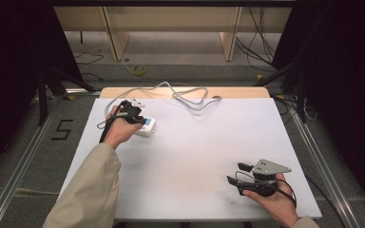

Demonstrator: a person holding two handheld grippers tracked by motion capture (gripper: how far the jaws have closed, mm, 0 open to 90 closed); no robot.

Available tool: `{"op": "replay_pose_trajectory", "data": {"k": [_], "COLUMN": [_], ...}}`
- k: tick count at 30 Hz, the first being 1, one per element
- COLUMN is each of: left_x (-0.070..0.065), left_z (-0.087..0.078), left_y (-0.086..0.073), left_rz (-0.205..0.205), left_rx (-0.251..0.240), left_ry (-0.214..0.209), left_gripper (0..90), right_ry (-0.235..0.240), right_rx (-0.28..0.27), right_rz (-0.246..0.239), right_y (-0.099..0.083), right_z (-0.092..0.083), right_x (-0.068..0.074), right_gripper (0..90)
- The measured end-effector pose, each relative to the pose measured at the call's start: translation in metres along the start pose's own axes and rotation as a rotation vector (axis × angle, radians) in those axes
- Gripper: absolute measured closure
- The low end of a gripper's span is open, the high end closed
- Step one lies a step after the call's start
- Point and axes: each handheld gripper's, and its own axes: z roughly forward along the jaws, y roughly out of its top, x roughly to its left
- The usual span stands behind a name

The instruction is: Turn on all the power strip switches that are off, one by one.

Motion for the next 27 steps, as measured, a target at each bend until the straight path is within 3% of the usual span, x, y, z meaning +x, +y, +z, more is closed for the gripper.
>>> {"op": "replay_pose_trajectory", "data": {"k": [3, 8, 16, 22, 27], "left_x": [-0.001, -0.001, -0.016, -0.030, -0.042], "left_z": [-0.006, -0.019, -0.037, -0.048, -0.052], "left_y": [-0.002, -0.008, -0.019, -0.033, -0.052], "left_rz": [-0.006, -0.052, -0.026, 0.015, 0.047], "left_rx": [-0.014, -0.063, -0.070, -0.102, -0.161], "left_ry": [-0.020, -0.068, -0.111, -0.103, -0.114], "left_gripper": [68.8, 60.0, 41.1, 34.8, 32.5], "right_ry": [0.000, -0.002, -0.004, -0.006, -0.007], "right_rx": [0.000, -0.002, 0.003, 0.003, 0.001], "right_rz": [0.001, 0.003, 0.002, 0.005, 0.007], "right_y": [0.000, 0.000, 0.000, 0.000, 0.000], "right_z": [0.000, 0.000, 0.000, 0.000, 0.000], "right_x": [0.000, 0.000, -0.001, -0.002, -0.003], "right_gripper": [33.4, 33.3, 33.4, 33.3, 33.4]}}
